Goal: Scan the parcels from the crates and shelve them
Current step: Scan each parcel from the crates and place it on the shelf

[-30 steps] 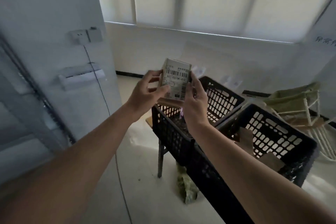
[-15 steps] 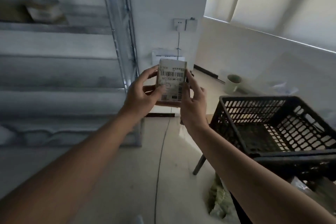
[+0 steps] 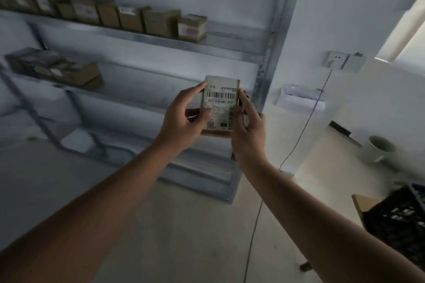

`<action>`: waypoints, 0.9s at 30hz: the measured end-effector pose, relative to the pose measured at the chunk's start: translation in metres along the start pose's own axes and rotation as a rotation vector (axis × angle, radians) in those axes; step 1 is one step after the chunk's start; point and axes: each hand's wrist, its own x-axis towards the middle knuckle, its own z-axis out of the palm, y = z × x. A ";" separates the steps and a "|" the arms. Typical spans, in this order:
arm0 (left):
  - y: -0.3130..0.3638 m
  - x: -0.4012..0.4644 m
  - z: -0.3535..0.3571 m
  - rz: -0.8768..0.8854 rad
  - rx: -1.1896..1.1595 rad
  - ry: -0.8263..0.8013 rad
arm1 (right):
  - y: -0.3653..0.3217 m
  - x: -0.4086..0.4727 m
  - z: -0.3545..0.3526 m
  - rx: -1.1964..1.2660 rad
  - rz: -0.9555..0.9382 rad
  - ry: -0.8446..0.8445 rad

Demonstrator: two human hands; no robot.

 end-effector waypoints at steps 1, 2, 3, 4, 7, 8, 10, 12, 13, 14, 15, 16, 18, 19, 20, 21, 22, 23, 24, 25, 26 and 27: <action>-0.013 0.005 -0.020 -0.003 0.023 0.010 | 0.002 0.003 0.024 -0.014 0.005 -0.006; -0.025 0.009 -0.040 -0.018 0.032 0.015 | 0.002 0.006 0.048 -0.025 0.015 -0.011; -0.038 0.013 -0.060 -0.043 0.016 0.017 | 0.003 0.008 0.071 -0.028 0.025 -0.016; -0.050 0.017 -0.078 -0.066 -0.006 0.013 | 0.004 0.010 0.094 -0.029 0.029 -0.021; -0.085 0.031 -0.128 -0.098 -0.009 0.037 | 0.011 0.023 0.158 -0.052 0.025 -0.038; -0.096 0.035 -0.143 -0.109 -0.006 0.051 | 0.013 0.027 0.179 -0.057 0.027 -0.053; -0.119 0.044 -0.170 -0.142 -0.012 0.078 | 0.016 0.038 0.215 -0.066 0.034 -0.099; -0.147 0.055 -0.194 -0.184 -0.022 0.090 | 0.024 0.052 0.248 -0.088 0.040 -0.138; -0.162 0.061 -0.205 -0.204 -0.020 0.091 | 0.028 0.060 0.265 -0.098 0.049 -0.158; -0.176 0.067 -0.217 -0.222 -0.019 0.095 | 0.033 0.069 0.283 -0.106 0.059 -0.174; -0.188 0.073 -0.227 -0.235 -0.020 0.102 | 0.039 0.078 0.300 -0.110 0.068 -0.185; -0.201 0.081 -0.237 -0.248 -0.013 0.111 | 0.045 0.088 0.318 -0.112 0.073 -0.197; -0.227 0.098 -0.256 -0.289 -0.002 0.132 | 0.057 0.110 0.353 -0.115 0.077 -0.228; -0.242 0.107 -0.264 -0.303 0.004 0.146 | 0.062 0.123 0.370 -0.114 0.081 -0.246; -0.257 0.117 -0.272 -0.311 0.019 0.156 | 0.069 0.135 0.386 -0.113 0.087 -0.261; -0.271 0.127 -0.280 -0.318 0.037 0.164 | 0.075 0.148 0.402 -0.111 0.090 -0.274; -0.285 0.138 -0.288 -0.330 0.053 0.167 | 0.081 0.161 0.418 -0.115 0.096 -0.288; -0.298 0.148 -0.295 -0.347 0.059 0.172 | 0.087 0.174 0.434 -0.117 0.104 -0.304; -0.311 0.159 -0.303 -0.360 0.063 0.180 | 0.091 0.186 0.450 -0.113 0.112 -0.319; -0.324 0.169 -0.312 -0.367 0.065 0.188 | 0.095 0.198 0.465 -0.109 0.118 -0.334; -0.336 0.178 -0.319 -0.374 0.079 0.195 | 0.098 0.208 0.480 -0.113 0.121 -0.349; -0.348 0.187 -0.328 -0.384 0.107 0.204 | 0.102 0.218 0.495 -0.120 0.124 -0.356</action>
